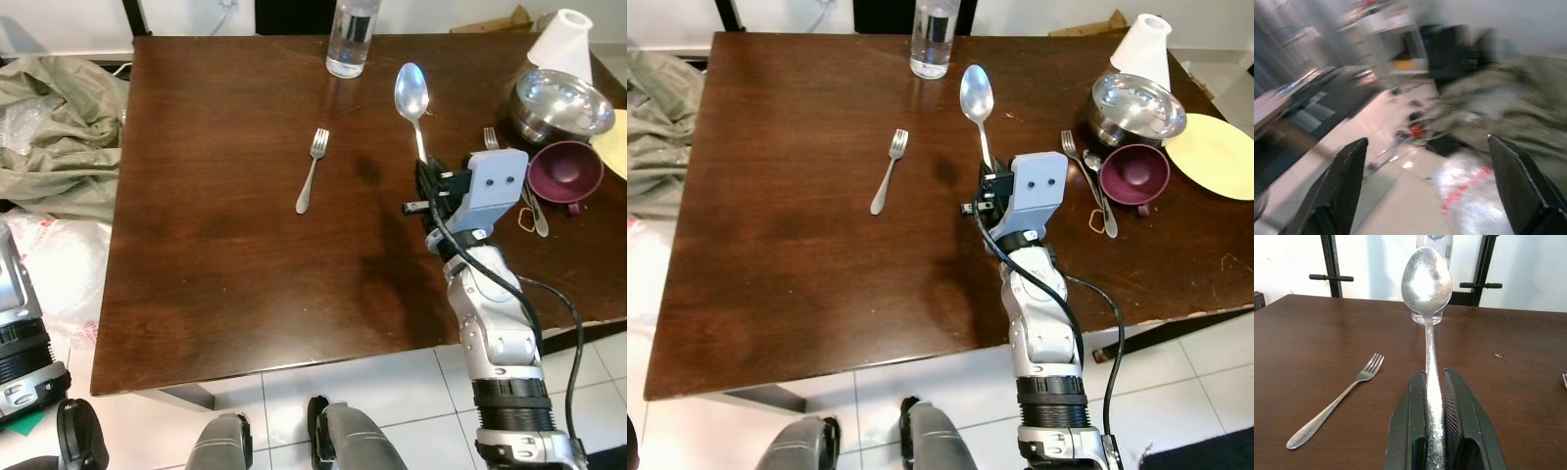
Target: Setting the table
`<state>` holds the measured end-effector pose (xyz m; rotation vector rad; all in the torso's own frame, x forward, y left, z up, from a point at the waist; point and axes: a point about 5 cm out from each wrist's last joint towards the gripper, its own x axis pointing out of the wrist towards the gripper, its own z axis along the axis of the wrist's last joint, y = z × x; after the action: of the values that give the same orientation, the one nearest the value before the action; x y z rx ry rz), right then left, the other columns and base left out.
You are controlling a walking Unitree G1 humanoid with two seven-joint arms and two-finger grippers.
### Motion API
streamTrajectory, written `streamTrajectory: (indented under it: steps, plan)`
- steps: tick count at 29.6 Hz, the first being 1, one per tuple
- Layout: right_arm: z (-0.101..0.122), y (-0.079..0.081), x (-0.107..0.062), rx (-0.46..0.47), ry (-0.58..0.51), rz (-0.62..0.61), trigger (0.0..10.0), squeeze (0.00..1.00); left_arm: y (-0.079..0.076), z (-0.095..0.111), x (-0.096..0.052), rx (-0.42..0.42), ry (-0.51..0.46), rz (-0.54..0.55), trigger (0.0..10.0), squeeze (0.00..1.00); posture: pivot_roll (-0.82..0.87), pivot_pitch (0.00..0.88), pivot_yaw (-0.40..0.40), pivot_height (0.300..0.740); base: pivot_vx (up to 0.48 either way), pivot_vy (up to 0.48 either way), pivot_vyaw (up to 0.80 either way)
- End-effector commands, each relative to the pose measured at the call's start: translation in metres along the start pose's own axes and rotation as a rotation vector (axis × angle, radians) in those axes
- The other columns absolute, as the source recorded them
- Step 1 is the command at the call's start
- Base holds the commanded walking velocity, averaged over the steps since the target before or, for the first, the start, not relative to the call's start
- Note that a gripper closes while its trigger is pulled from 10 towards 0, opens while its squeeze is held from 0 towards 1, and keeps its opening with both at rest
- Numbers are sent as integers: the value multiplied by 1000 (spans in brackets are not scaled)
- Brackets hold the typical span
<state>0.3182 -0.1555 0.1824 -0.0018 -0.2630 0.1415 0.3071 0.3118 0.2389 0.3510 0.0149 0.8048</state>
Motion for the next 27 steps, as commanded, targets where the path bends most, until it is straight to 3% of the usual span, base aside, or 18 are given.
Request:
streamTrajectory:
  steps: [1, 2, 3, 4, 5, 7, 8, 9, 11, 12, 13, 15, 18, 19, 20, 25, 27]
  plan:
    - [-4, -4, -1, 6, 21, -11, 10000, 0, -30, -3, -9, 38, -52, -241, 10000, 0, -15, 110, -7, 740, 0, 0, 0]
    - [-4, -4, -1, 5, 21, -10, 10000, 0, -49, 11, -24, 59, -195, -495, 10000, 0, -15, 110, -10, 740, 0, 0, 0]
    - [-4, -4, -1, 5, 21, -10, 10000, 0, -49, 11, -24, 59, -195, -495, 10000, 0, -15, 110, -10, 740, 0, 0, 0]
    - [-4, -4, -1, 5, 22, -9, 10000, 0, -62, 23, -44, 102, -356, -734, 10000, 0, -15, 109, -10, 740, 0, 0, 0]
    - [-4, -4, -1, 4, 22, -6, 10000, 0, -67, 32, -68, 90, -444, -978, 10000, 0, -15, 109, -8, 740, 0, 0, 0]
    - [-4, -4, -1, 4, 22, -6, 10000, 0, -67, 32, -68, 90, -444, -978, 10000, 0, -15, 109, -8, 740, 0, 0, 0]
    - [-4, -4, -1, 3, 22, -4, 10000, 0, -68, 39, -84, 83, -489, -1128, 10000, 0, -18, 109, -7, 740, 0, 0, 0]
    - [-3, -4, 0, 3, 20, -7, 10000, 0, -66, 48, -89, 77, -538, -1151, 10000, 0, -20, 108, -6, 740, 0, 0, 0]
    - [-3, -5, -1, 3, 18, -11, 10000, 0, -60, 75, -79, -4, -624, -958, 10000, 0, -19, 107, -5, 740, 0, 0, 0]
    - [-3, -5, -1, 3, 17, -11, 10000, 0, -57, 83, -75, -84, -615, -868, 10000, 0, -18, 107, -3, 740, 0, 0, 0]
    - [-3, -5, -1, 3, 17, -11, 10000, 0, -57, 83, -75, -84, -615, -868, 10000, 0, -18, 107, -3, 740, 0, 0, 0]
    - [-3, -4, -2, 3, 16, -11, 10000, 0, -56, 84, -72, -185, -570, -812, 10000, 0, -17, 101, 0, 740, 0, 0, 0]
    - [-3, -4, -2, 3, 15, -11, 10000, 0, -57, 82, -73, -214, -554, -808, 10000, 0, -17, 101, 0, 740, 0, 0, 0]
    - [-3, -2, -2, 6, 13, -14, 10000, 0, -78, 41, -99, -132, -426, -976, 10000, 0, -24, 96, 5, 740, 0, 0, 0]
    - [-4, -2, -4, 7, 13, -15, 10000, 0, -85, 23, -116, -141, -349, -1080, 10000, 0, -24, 96, 6, 740, 0, 0, 0]
    - [-5, 0, -6, 8, 17, -15, 10000, 0, -87, 7, -137, -200, -251, -1212, 10000, 0, -22, 98, 10, 740, 0, 0, 0]
    - [-9, 2, -9, 14, 26, -18, 10000, 0, -86, 9, -136, -229, -215, -1179, 10000, 0, -15, 94, 16, 740, 0, 0, 0]
